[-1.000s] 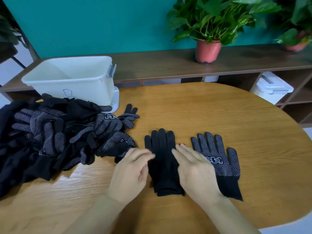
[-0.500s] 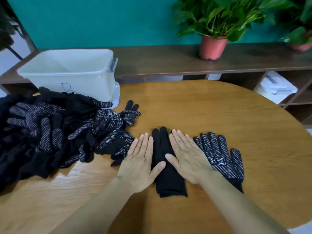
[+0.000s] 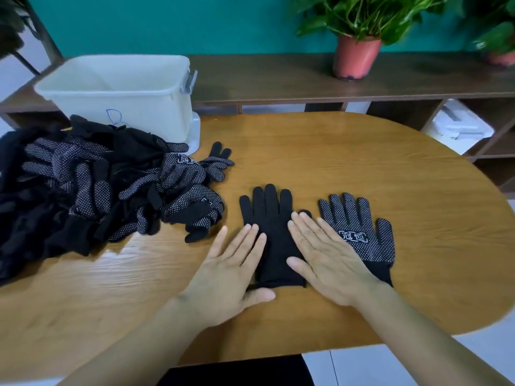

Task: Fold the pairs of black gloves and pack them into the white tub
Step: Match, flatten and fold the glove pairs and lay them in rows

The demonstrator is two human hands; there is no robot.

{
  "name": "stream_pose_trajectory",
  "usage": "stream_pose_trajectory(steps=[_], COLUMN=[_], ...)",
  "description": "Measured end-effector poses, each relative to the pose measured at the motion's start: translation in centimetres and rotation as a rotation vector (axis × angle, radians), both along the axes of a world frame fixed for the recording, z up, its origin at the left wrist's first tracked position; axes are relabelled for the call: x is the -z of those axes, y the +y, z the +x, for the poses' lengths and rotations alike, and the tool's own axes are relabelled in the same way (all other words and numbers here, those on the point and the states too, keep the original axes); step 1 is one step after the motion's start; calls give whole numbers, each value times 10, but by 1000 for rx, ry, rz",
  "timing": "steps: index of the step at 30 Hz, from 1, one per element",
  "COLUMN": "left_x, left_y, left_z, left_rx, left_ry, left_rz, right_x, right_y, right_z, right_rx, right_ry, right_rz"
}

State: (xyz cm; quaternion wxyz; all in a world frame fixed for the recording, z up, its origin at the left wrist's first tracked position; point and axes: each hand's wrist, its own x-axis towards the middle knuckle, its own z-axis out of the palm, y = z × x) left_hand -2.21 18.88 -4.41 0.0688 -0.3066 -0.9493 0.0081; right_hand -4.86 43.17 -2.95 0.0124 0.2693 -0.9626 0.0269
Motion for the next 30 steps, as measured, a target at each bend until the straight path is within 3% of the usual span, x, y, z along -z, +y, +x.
stream_pose_trajectory(steps=[5,12,16,20,24,30], left_x=[-8,-12,-20,-20,-17,-25], left_y=[-4,11,17,9,7,25], left_z=[7,-8,-2,11,3,-30], left_rx=[148,197,109,-8,-125,-418], left_ry=[106,192,129,-45,-14,-40], left_rz=[285,407,582,512,588,830], right_x=[-10,-2,4,9,0,-17], right_y=[4,-4,-10,-13,-15,-24], right_z=[23,35,32,24,14,-16], right_rx=[-32,-71,11,76,257,433], right_ry=[122,70,84,106,13,-57], right_rz=[-261,-270,-475,-614,-793,-679])
